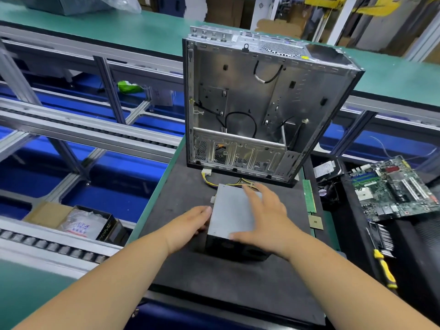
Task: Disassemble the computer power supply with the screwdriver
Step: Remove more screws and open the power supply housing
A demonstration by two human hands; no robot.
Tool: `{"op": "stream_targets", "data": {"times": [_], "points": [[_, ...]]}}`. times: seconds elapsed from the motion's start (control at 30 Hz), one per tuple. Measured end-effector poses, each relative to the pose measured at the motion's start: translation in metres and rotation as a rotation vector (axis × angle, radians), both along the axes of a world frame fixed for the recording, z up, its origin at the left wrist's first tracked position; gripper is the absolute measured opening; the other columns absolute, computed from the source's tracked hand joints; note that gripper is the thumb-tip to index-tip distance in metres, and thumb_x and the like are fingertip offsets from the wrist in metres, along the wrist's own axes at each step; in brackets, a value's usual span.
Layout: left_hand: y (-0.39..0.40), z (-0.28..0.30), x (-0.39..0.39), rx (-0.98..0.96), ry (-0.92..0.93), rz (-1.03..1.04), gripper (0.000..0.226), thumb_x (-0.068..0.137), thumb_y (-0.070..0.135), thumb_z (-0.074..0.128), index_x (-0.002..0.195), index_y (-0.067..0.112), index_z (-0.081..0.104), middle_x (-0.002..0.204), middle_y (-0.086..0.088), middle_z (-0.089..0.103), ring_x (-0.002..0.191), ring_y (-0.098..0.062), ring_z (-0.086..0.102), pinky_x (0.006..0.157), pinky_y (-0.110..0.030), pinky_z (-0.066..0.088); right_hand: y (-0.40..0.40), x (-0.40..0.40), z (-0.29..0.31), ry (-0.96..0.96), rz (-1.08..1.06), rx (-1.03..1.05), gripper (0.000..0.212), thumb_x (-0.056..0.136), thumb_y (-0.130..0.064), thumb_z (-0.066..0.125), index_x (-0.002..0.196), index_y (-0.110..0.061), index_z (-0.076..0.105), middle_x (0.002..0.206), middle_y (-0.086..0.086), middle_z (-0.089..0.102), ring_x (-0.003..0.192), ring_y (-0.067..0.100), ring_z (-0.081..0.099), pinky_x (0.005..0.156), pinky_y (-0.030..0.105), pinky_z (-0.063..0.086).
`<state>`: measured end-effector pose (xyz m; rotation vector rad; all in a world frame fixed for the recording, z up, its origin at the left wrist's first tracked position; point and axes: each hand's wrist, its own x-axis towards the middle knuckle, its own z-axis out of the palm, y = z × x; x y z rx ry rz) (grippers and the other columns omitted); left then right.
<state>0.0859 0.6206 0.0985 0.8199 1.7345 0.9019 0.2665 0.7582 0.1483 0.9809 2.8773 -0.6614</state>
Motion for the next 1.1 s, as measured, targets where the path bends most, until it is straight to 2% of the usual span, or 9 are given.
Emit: {"op": "stream_targets", "data": {"times": [0.03,0.13,0.23,0.37,0.53,0.73,0.8,0.97,1.1], "points": [[-0.004,-0.007,-0.003,0.03,0.031,-0.042,0.052,0.096,0.056,0.048,0.143,0.035,0.041,0.14,0.009,0.053,0.124,-0.008,0.052,0.108,-0.029,0.039,-0.003,-0.007,0.002,-0.047,0.077,0.002,0.125,0.062,-0.076,0.073,0.155,-0.043,-0.004,0.162,-0.006,-0.015,0.15,0.018,-0.013,0.121,0.044,-0.002],[-0.01,-0.022,-0.011,0.051,0.191,-0.215,0.115,0.064,0.058,0.08,0.154,0.033,0.014,0.153,0.007,0.03,0.138,-0.006,0.034,0.113,-0.028,0.034,-0.006,-0.03,0.005,-0.197,0.226,0.07,0.134,0.061,-0.072,0.078,0.153,-0.045,-0.016,0.162,0.002,-0.026,0.149,0.024,-0.023,0.121,0.047,-0.006],[-0.005,-0.031,-0.016,0.067,0.395,-0.336,0.142,0.053,0.054,0.089,0.156,0.035,-0.007,0.159,0.012,0.011,0.147,-0.008,0.014,0.12,-0.037,0.024,-0.004,-0.05,0.007,-0.341,0.281,0.106,0.139,0.06,-0.068,0.082,0.151,-0.046,-0.022,0.161,0.009,-0.031,0.149,0.03,-0.027,0.121,0.051,-0.01],[0.009,-0.036,-0.025,0.113,0.498,-0.383,0.145,0.054,0.051,0.09,0.153,0.037,-0.016,0.161,0.013,0.004,0.148,-0.01,0.004,0.121,-0.039,0.021,-0.001,-0.067,0.008,-0.446,0.273,0.114,0.141,0.06,-0.065,0.083,0.149,-0.048,-0.025,0.162,0.012,-0.027,0.149,0.032,-0.026,0.119,0.054,-0.011],[0.029,-0.034,-0.033,0.149,0.579,-0.454,0.142,0.052,0.049,0.092,0.154,0.026,-0.005,0.155,0.003,0.016,0.145,-0.016,0.011,0.119,-0.037,0.024,0.001,-0.078,0.007,-0.492,0.264,0.087,0.141,0.059,-0.059,0.085,0.15,-0.046,-0.022,0.163,0.014,-0.019,0.15,0.031,-0.022,0.12,0.056,-0.009],[0.04,-0.05,-0.036,0.095,0.735,-0.578,0.157,0.048,0.069,0.084,0.153,0.017,-0.02,0.163,0.005,-0.018,0.149,-0.017,-0.018,0.124,-0.037,0.004,0.003,-0.075,0.008,-0.446,0.306,0.113,0.133,0.062,-0.053,0.082,0.152,-0.047,-0.016,0.162,0.016,-0.01,0.15,0.031,-0.009,0.123,0.052,0.004],[0.041,-0.053,-0.036,0.107,0.792,-0.597,0.159,0.044,0.078,0.078,0.152,0.019,-0.024,0.161,0.005,-0.025,0.149,-0.017,-0.019,0.124,-0.041,0.0,0.004,-0.074,0.009,-0.437,0.324,0.115,0.131,0.062,-0.051,0.082,0.152,-0.048,-0.013,0.162,0.015,-0.009,0.151,0.03,-0.007,0.123,0.05,0.006],[0.043,-0.048,-0.038,0.216,0.779,-0.579,0.152,0.048,0.084,0.071,0.151,0.025,-0.024,0.162,0.008,-0.015,0.149,-0.015,-0.015,0.121,-0.038,-0.005,0.016,-0.064,0.02,-0.312,0.297,0.002,0.127,0.062,-0.047,0.084,0.149,-0.056,-0.008,0.163,0.007,-0.007,0.152,0.024,-0.003,0.119,0.036,0.017],[0.046,-0.022,-0.046,0.319,0.724,-0.569,0.145,0.054,0.081,0.071,0.14,0.042,-0.039,0.16,0.015,-0.012,0.141,0.001,-0.018,0.116,-0.029,-0.007,0.033,-0.049,0.031,-0.15,0.261,-0.11,0.126,0.059,-0.049,0.086,0.144,-0.066,-0.005,0.162,-0.005,-0.002,0.151,0.017,0.008,0.117,0.036,0.028]]}}
